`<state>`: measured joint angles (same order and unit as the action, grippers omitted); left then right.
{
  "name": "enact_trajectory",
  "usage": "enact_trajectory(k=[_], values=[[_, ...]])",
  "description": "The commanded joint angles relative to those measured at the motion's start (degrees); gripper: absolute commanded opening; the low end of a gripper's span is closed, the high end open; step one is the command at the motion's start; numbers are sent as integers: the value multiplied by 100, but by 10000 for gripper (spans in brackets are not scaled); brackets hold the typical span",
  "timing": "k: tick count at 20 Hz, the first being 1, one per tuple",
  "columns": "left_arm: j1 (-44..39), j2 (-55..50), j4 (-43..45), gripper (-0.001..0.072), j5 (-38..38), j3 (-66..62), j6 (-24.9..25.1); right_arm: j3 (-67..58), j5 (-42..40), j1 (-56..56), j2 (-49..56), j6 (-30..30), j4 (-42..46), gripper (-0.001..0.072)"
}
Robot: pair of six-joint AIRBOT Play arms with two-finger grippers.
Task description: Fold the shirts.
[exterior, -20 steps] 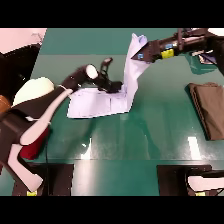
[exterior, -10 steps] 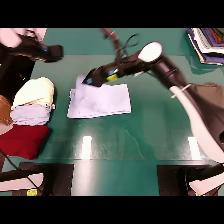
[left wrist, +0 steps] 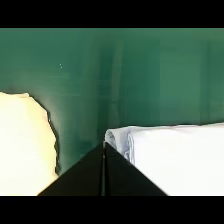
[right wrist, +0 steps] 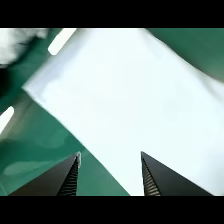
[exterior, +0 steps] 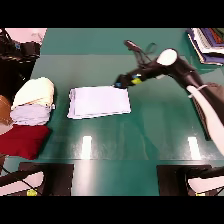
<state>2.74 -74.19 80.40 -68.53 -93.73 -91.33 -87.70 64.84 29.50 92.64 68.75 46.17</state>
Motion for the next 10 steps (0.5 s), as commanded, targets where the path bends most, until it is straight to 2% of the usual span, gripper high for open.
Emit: enact_trajectory(k=[1, 2, 3, 6, 10], values=[[26, 20, -153, 26, -63, 0, 31, 1421, -37, -1097, -341, 472, 70, 478], [9, 20, -197, 26, -33, 0, 31, 1757, -55, -1370, -308, 472, -92, 585], [9, 20, -223, 26, 2, 0, 31, 1985, -28, -1543, -210, 466, -306, 604], [9, 15, -343, 26, 107, 0, 31, 2131, 92, -1615, 284, 208, -890, 594], [9, 15, -350, 26, 103, 0, 33, 1397, 120, -1027, 1080, 61, -1552, 592]])
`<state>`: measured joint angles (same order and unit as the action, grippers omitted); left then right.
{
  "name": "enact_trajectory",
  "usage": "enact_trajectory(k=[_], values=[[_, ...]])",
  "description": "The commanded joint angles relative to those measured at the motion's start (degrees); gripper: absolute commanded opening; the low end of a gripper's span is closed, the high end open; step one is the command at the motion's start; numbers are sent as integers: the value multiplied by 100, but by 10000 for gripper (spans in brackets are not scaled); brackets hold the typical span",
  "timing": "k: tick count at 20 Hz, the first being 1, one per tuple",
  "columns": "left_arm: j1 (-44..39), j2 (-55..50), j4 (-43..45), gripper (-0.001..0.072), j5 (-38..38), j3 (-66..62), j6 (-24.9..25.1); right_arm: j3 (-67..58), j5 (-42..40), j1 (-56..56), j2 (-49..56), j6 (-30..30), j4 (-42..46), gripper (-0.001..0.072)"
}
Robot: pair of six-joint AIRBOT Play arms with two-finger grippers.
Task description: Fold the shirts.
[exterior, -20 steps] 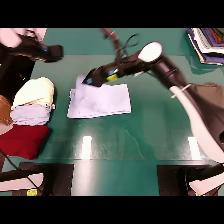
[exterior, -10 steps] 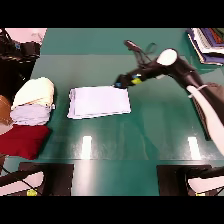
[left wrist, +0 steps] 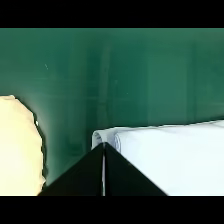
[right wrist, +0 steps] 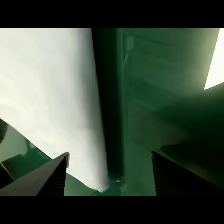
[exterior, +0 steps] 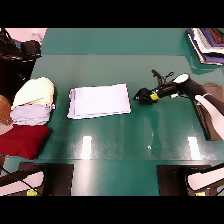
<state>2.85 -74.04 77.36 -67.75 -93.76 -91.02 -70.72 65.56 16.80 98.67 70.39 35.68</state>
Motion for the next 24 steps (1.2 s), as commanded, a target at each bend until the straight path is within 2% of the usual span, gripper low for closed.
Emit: enact_trajectory(k=[1, 2, 3, 4, 5, 8, 9, 12, 16, 19, 24], values=[[-2, 0, -48, 26, 22, 2, 2, -579, 48, 428, 684, -103, -597, 589], [-2, 0, -63, 26, 15, 2, 2, -874, 44, 634, 890, -103, -671, 549], [-2, 0, -68, 26, 9, 2, 0, -1141, 42, 804, 1064, -103, -730, 549], [-2, 0, -76, 26, -2, 2, 0, -1414, 35, 962, 1233, -103, -765, 477], [-2, 0, -116, 26, -4, 2, 0, -1626, 17, 1086, 1346, -103, -743, 339], [-2, 0, -199, 25, -48, 2, 0, -2146, -9, 1252, 1515, -138, -699, 40], [-46, 0, -188, 25, -44, 2, 0, -2238, -22, 1226, 1491, -138, -702, 14], [-341, 0, -118, 25, -37, 2, 2, -2273, -70, 852, 1169, -127, -575, 14], [-855, 0, -109, 25, 2, 2, 4, -2269, -90, -234, 297, 516, 560, 13], [-1110, 0, -116, 25, 48, 2, 0, -2118, -122, -1416, -470, 975, 1158, 13], [-1121, 0, -271, 25, 92, 2, -15, -1014, -632, -3670, -1631, 1123, 1239, 13]])
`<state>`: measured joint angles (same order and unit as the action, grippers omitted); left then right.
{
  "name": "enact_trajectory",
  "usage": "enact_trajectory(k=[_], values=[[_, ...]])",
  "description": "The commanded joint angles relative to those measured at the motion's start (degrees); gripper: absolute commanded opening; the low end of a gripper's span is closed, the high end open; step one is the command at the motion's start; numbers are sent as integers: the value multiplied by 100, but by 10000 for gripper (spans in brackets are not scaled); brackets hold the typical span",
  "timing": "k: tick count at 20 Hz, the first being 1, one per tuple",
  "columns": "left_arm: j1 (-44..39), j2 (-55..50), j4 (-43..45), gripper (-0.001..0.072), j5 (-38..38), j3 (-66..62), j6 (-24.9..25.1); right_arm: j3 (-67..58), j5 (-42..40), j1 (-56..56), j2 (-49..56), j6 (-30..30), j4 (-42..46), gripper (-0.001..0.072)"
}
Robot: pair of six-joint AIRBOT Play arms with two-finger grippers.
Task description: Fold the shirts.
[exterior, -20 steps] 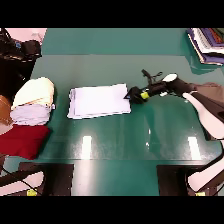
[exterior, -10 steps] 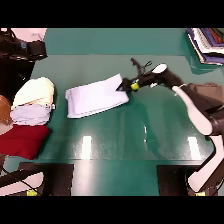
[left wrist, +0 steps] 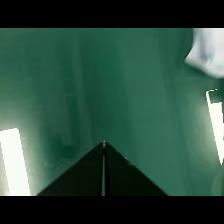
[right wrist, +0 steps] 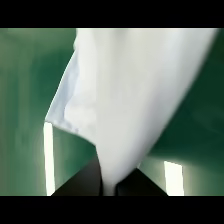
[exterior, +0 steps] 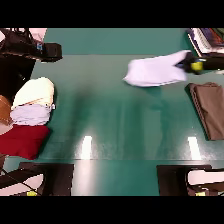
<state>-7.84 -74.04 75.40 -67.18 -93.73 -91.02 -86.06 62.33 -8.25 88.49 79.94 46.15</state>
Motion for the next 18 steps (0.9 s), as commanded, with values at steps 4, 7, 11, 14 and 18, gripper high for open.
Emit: enact_trajectory(k=[4, 7, 11, 14, 18], values=[[-52, 0, -90, 25, 138, 0, -201, 1034, -479, -2411, -973, 162, 153, 13], [-52, 0, -90, 25, 212, 0, -214, 946, -476, -2675, -970, 114, 144, 13], [-52, 0, -87, 26, 205, 0, -205, 201, -144, -2549, -975, 59, 151, 13], [-52, 0, -87, 25, 197, 0, -199, -179, 350, -2555, -1115, 63, 210, 13], [-52, 0, -81, 25, 199, 0, -153, -168, 765, -2785, -1499, 63, 210, 13]])
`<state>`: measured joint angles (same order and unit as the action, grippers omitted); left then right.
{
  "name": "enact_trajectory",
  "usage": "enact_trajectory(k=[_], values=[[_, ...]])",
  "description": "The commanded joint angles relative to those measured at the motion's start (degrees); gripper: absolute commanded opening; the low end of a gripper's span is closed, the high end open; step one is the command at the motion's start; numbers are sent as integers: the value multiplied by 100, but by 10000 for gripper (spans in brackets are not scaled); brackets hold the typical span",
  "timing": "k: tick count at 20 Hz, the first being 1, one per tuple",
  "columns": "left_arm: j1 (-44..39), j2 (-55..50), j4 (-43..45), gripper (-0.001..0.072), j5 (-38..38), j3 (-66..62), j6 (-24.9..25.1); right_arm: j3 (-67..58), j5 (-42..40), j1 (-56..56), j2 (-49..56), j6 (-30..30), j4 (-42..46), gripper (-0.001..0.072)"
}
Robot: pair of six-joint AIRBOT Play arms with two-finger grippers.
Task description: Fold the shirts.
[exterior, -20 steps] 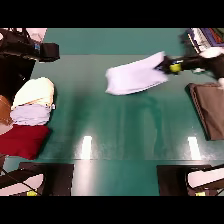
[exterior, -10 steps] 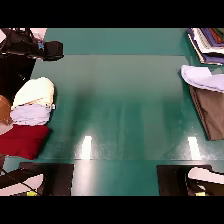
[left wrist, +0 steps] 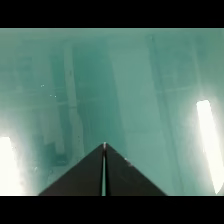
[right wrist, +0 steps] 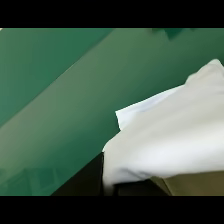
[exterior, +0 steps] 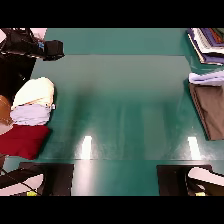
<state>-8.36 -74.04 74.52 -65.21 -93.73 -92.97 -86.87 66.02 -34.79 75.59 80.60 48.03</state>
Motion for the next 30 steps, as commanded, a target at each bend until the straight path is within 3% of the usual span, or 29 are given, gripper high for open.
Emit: enact_trajectory(k=[1, 11, 12, 13, 14, 15, 20, 26, 27, 30], values=[[0, 0, 4, 26, 2, 0, 42, -87, 560, -221, -264, 0, 24, 13], [0, 0, 7, 26, -39, 0, 197, -87, 1937, -577, -616, 750, 2020, 31], [0, 0, 7, 26, -39, 0, 201, -87, 2098, -577, -616, 793, 2157, 191], [0, 0, 7, 26, -39, 0, 245, -87, 2208, -577, -616, 796, 2280, 419], [0, 0, 4, 26, -39, 0, 299, -87, 2291, -577, -619, 796, 2371, 598], [0, 0, 7, 26, -39, 0, 299, -87, 2317, -577, -621, 796, 2406, 616], [0, 0, 2, 26, -31, 0, 297, -90, 2393, -83, -697, 793, 1869, 614], [0, 0, 2, 26, 17, 0, 295, -90, 1764, 2430, -881, 785, 1613, 612], [0, 0, 2, 26, 17, 0, 295, -87, 1609, 2900, -876, 782, 1655, 566], [0, 0, 2, 26, 17, 0, 295, -90, 1161, 4028, -870, 610, 1665, 197]])
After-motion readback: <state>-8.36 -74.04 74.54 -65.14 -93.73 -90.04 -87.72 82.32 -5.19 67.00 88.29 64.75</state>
